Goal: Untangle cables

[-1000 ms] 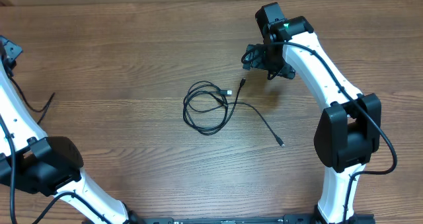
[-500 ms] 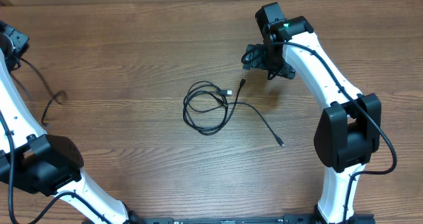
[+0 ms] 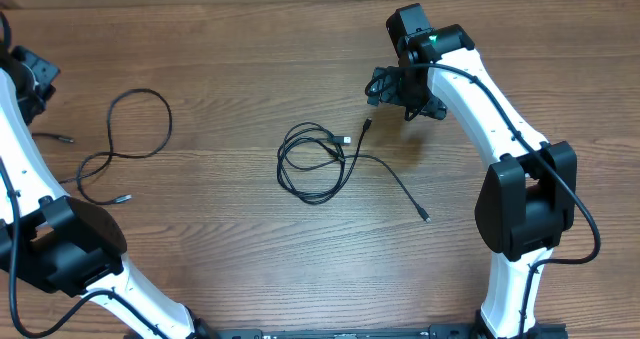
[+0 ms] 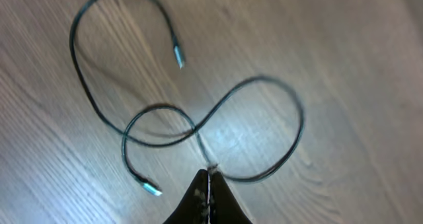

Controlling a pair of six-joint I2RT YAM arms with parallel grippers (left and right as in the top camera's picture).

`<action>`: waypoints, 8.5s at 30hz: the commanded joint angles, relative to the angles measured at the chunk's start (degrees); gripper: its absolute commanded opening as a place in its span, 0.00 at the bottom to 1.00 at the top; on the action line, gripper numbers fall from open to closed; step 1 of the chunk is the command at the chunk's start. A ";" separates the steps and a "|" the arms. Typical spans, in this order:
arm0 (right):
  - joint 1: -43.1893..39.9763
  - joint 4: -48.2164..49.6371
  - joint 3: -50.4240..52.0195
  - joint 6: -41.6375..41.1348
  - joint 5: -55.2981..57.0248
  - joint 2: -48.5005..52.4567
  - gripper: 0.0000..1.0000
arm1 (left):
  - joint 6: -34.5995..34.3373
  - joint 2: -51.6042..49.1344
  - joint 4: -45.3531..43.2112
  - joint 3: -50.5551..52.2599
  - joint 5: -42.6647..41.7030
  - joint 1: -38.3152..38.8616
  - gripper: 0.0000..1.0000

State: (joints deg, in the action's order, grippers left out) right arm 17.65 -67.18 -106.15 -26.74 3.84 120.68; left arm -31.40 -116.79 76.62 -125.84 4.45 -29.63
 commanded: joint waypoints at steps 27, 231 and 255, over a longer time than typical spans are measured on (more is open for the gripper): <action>-0.11 0.09 0.13 0.00 0.61 -0.11 1.00 | 3.52 -0.11 -42.34 53.22 -5.33 4.90 0.07; 5.86 18.47 21.59 -4.98 -18.99 -0.11 0.27 | 6.71 -1.62 -30.60 47.30 -14.86 44.02 0.34; 5.86 18.01 21.62 -4.96 -18.91 -0.11 0.29 | 5.44 -1.64 -28.65 44.48 -12.15 40.59 0.33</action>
State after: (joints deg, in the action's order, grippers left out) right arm 23.35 -49.19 -84.82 -31.55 -15.62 120.70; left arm -25.26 -117.80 48.45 -80.75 -10.41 10.76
